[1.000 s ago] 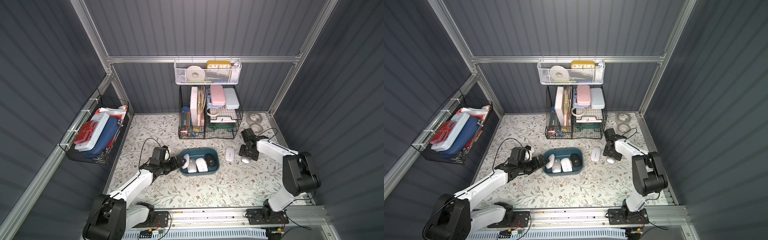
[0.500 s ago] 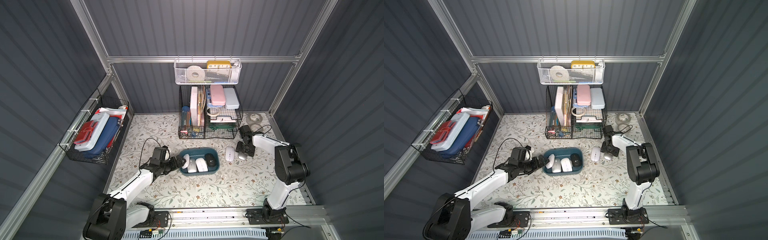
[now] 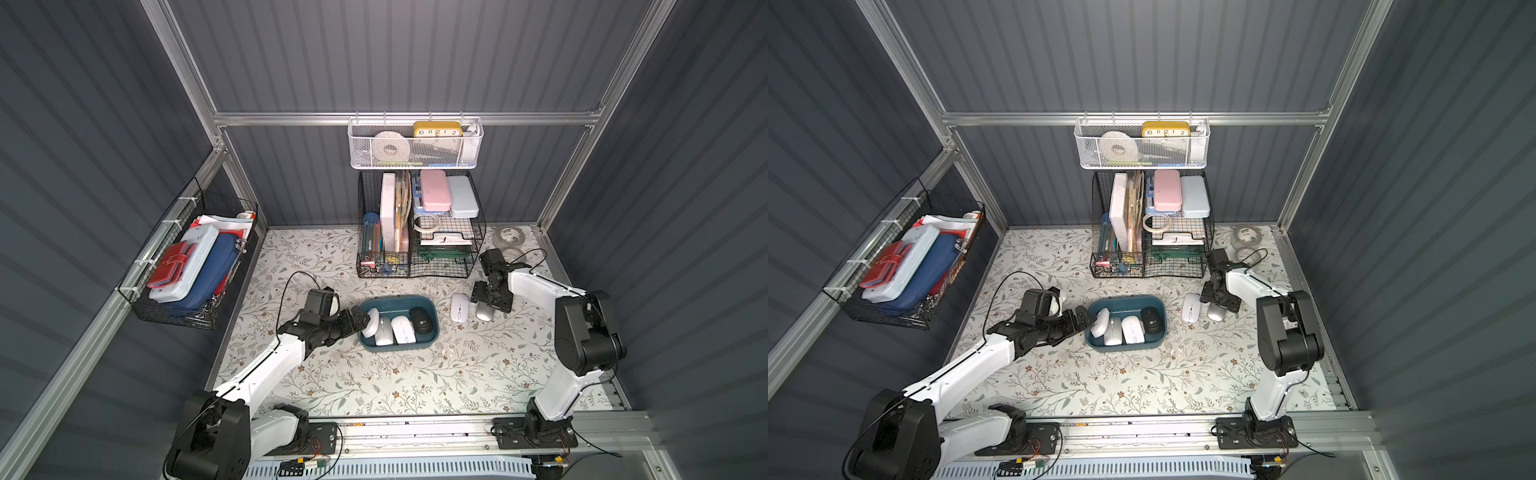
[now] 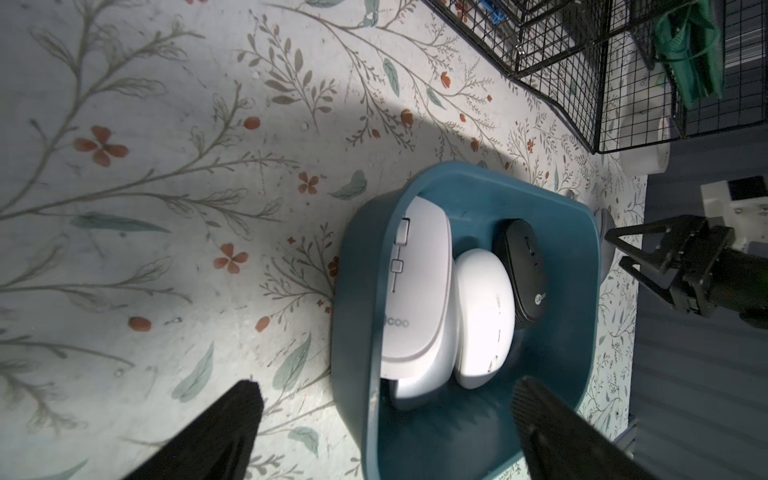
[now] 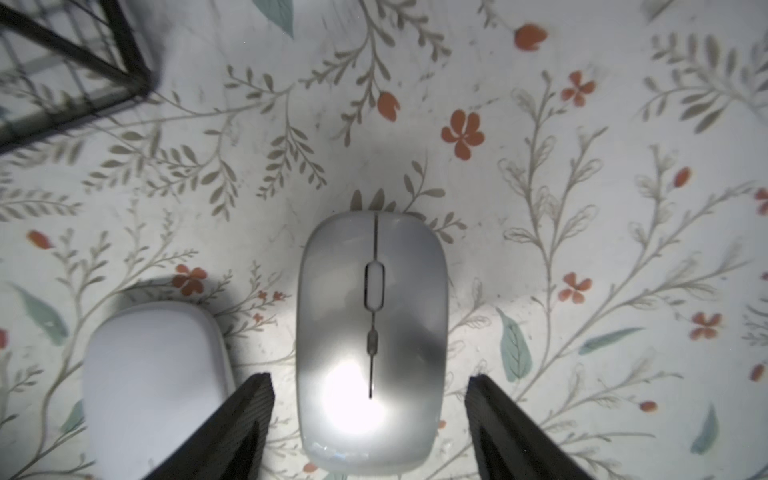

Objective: Take out the mouse from the storage box
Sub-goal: Place the mouse at the center of the board, then pick up the mouse from the storage box.

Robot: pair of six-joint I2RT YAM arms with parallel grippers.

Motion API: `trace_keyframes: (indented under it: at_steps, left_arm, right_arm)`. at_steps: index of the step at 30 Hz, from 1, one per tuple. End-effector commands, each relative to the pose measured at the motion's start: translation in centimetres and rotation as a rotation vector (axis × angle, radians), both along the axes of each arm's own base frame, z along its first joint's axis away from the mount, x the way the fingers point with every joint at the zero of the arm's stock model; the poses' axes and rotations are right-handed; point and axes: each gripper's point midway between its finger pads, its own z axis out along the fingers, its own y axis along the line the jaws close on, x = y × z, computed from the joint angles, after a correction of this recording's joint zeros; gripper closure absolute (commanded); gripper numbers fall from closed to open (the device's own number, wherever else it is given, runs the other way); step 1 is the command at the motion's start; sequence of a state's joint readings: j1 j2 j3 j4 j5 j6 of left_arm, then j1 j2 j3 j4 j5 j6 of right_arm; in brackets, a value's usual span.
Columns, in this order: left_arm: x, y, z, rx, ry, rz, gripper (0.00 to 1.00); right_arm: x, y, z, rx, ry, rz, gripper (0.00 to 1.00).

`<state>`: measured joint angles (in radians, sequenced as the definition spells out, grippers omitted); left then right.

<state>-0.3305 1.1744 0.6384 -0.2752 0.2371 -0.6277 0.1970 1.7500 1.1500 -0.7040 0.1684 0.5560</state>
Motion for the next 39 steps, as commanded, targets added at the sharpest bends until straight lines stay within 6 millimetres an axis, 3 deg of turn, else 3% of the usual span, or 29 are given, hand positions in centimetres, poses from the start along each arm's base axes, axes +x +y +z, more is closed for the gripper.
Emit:
trace_keyframes:
  at_steps: [1,6,15,19,25,29,36,39]
  left_arm:
    - [-0.1,0.5,2.1,0.063,-0.033,-0.021,0.01]
    - [0.1,-0.1,4.4,0.129,-0.057,-0.068,0.05]
    - [0.2,-4.2,3.9,0.355,-0.026,-0.215,0.09]
    - [0.6,-4.6,4.1,0.407,-0.037,-0.219,0.09]
    - [0.5,-3.6,5.0,0.374,-0.097,-0.144,0.07]
    - [-1.2,-2.1,4.1,0.344,-0.072,-0.070,0.06]
    - [-4.0,0.4,2.6,0.284,-0.069,0.036,0.03]
    - [-4.9,0.9,1.8,0.264,-0.049,0.059,0.01]
  right_arm:
    - [-1.0,0.1,2.1,-0.025,-0.039,0.015,0.21]
    - [-3.3,1.0,3.6,-0.022,-0.081,0.031,0.21]
    - [-6.0,4.8,5.6,0.029,-0.187,0.100,0.20]
    - [-6.6,6.8,7.2,0.099,-0.243,0.121,0.20]
    - [-6.9,13.1,9.7,0.292,-0.335,0.176,0.20]
    - [-6.5,17.9,10.2,0.375,-0.338,0.220,0.20]
    - [-6.2,27.9,8.0,0.453,-0.211,0.335,0.21]
    - [-6.1,30.9,7.0,0.474,-0.180,0.363,0.21]
